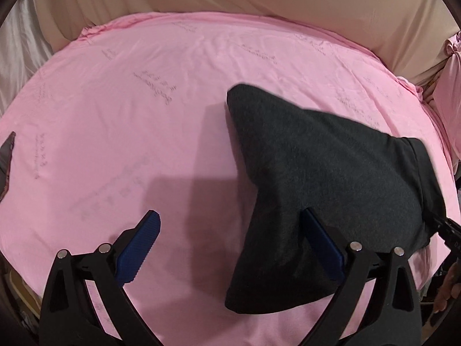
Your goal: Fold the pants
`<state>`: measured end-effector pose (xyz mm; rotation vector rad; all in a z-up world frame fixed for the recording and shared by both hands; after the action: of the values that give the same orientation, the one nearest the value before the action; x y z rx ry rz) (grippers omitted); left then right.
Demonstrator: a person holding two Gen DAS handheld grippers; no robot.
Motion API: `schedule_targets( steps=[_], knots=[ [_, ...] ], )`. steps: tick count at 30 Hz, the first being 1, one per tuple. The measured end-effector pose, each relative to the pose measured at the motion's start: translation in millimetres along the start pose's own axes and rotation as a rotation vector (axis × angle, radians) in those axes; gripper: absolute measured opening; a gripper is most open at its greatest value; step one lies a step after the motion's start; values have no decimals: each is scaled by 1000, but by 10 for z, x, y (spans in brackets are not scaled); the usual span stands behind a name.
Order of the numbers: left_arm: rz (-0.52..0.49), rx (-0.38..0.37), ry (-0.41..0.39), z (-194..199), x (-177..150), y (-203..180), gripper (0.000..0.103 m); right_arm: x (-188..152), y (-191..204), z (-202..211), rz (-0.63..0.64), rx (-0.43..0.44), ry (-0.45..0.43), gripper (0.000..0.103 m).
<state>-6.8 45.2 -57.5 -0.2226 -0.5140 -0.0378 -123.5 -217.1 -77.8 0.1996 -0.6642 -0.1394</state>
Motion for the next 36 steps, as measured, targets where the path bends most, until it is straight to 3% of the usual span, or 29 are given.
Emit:
schedule_targets(
  steps=[4,6,7,8,9,11,13,15,18,21,24,26,28,30,31,33,35,36],
  knots=[
    [-11,-3,12,-45,-64,13,96,381,152,356,98,-61,-132,30],
    [-16,-9,19,-58,-83,16,96,593,231,352,151,-41,-149,34],
    [-13,-17,26,-67,-81,15,94,695,232,286,174,-39,-150,40],
    [-8,-29,37,-69,-91,14,93,791,188,179,194,-58,-143,55],
    [0,-43,50,-68,-100,18,90,869,120,88,197,-86,-134,60],
    [9,-68,73,-66,-131,30,88,1009,-30,-218,180,-115,-77,60],
    [11,-76,88,-66,-164,61,87,1053,-163,-548,111,-41,-17,62],
    [15,-78,99,-71,-188,93,87,1014,-181,-719,34,69,21,37],
    [19,-70,106,-46,-185,144,87,1114,-66,-304,48,61,-83,18],
    [16,-57,102,-53,-177,185,90,1041,-98,15,21,43,-148,17],
    [25,-43,96,-93,-157,194,96,748,-408,-371,50,-138,-4,25],
    [27,-32,95,-85,-128,178,96,683,-388,-234,-25,-60,-59,28],
    [21,-17,80,-30,-124,202,96,630,-320,4,-21,-27,-100,29],
    [9,4,67,5,-150,233,96,503,-201,153,-8,23,-89,43],
    [8,8,69,-1,-162,238,96,371,-127,184,14,43,-66,43],
    [18,11,75,-28,-177,243,96,153,-57,134,71,-5,-16,41],
    [27,17,75,-37,-168,248,96,-21,-66,-55,105,-32,38,30],
    [28,24,72,-33,-163,245,96,-51,-66,-71,103,-36,33,29]
  ],
)
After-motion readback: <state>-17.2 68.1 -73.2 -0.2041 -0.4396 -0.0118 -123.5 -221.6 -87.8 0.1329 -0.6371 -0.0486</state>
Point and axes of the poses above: each gripper's, at about its wrist camera, not at the fingertips, and z roughly against the way its jaws point, y to its left, x to its top, the point moved 10 cm from there along -z, roughly the way its jaws point, and after that the axes turned 11 degrees about z, right-handed, at the moved point
